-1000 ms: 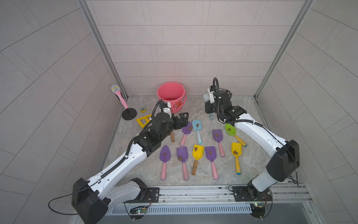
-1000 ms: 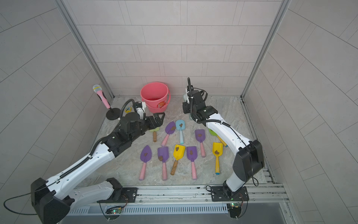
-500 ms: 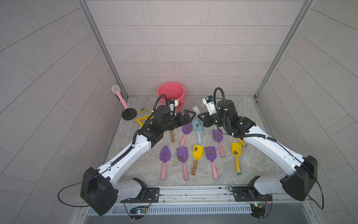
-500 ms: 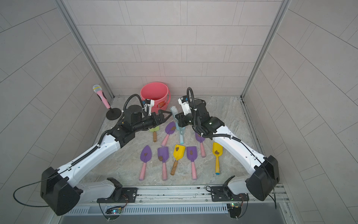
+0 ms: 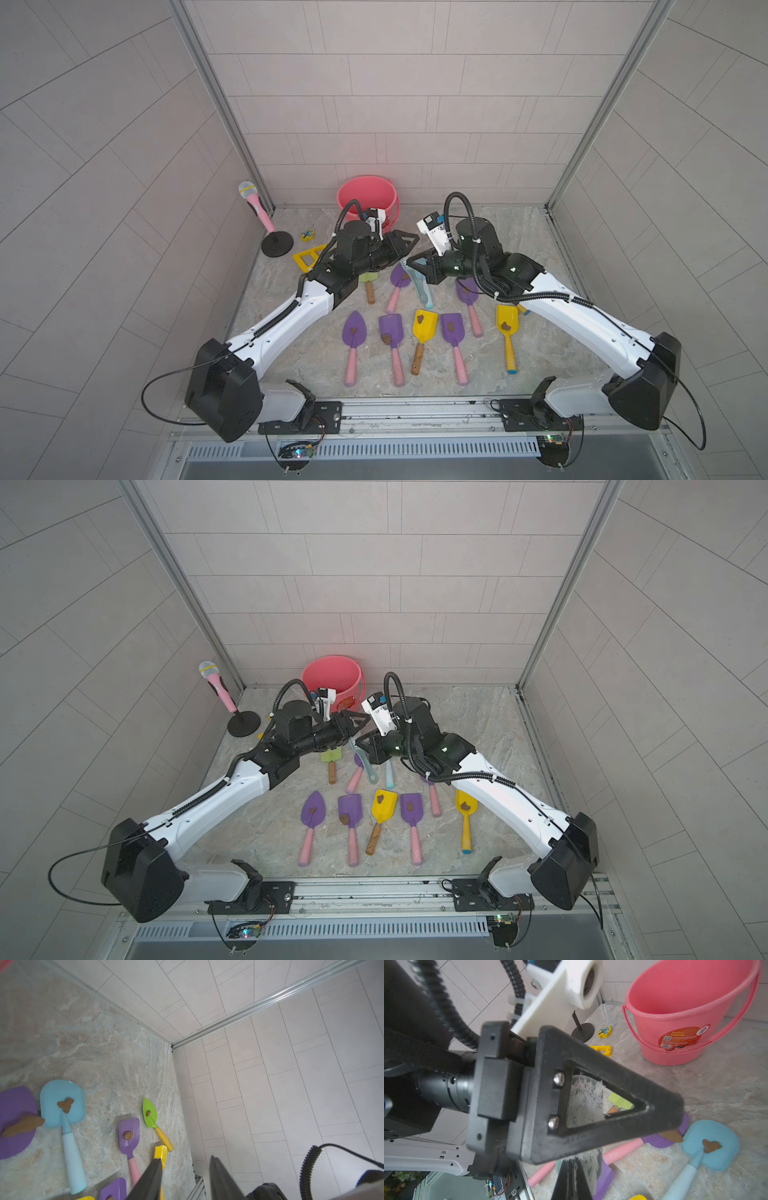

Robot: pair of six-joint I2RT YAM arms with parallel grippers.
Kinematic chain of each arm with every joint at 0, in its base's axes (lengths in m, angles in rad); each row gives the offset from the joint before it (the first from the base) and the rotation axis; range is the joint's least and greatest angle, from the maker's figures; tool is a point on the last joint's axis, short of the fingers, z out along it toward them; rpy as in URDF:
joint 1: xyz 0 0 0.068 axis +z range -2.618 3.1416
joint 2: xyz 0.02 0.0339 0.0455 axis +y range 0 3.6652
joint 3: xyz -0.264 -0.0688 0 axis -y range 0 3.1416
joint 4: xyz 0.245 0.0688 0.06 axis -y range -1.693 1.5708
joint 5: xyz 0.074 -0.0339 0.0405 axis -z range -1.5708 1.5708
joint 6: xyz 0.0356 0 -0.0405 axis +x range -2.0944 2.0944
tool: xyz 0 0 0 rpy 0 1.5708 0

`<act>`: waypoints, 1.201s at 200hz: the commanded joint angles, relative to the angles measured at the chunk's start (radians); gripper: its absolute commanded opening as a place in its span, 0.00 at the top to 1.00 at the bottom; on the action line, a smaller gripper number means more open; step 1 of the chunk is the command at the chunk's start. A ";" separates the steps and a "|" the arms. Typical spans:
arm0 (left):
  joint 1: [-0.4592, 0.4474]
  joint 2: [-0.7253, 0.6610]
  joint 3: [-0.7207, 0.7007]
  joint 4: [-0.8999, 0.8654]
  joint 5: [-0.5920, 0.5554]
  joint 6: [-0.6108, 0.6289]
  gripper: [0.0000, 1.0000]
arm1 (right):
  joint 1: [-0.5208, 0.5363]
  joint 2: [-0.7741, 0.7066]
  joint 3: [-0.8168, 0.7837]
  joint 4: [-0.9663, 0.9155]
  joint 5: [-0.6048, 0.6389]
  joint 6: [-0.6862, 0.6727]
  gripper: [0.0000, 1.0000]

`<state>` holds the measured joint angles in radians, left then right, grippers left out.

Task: Brush the soil off the hand trowel and place it into the bucket
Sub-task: Pick up the brush from the center of the board.

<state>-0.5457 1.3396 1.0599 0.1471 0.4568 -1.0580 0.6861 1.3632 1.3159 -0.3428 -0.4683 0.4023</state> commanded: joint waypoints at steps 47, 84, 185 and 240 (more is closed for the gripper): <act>0.000 -0.005 0.106 -0.446 -0.264 -0.186 0.96 | 0.091 -0.084 -0.044 -0.076 0.208 -0.197 0.61; 0.017 0.027 0.153 -0.615 -0.298 -0.330 0.96 | 0.191 -0.146 -0.146 -0.064 0.345 -0.311 0.52; 0.035 0.036 0.150 -0.625 -0.202 -0.431 0.96 | 0.204 -0.075 -0.168 -0.047 0.443 -0.357 0.61; 0.051 0.017 0.137 -0.600 -0.224 -0.374 0.79 | 0.204 -0.024 -0.126 -0.051 0.472 -0.292 0.98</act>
<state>-0.5064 1.3884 1.2083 -0.4873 0.2447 -1.4658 0.8986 1.3334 1.1599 -0.3935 -0.0177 0.0319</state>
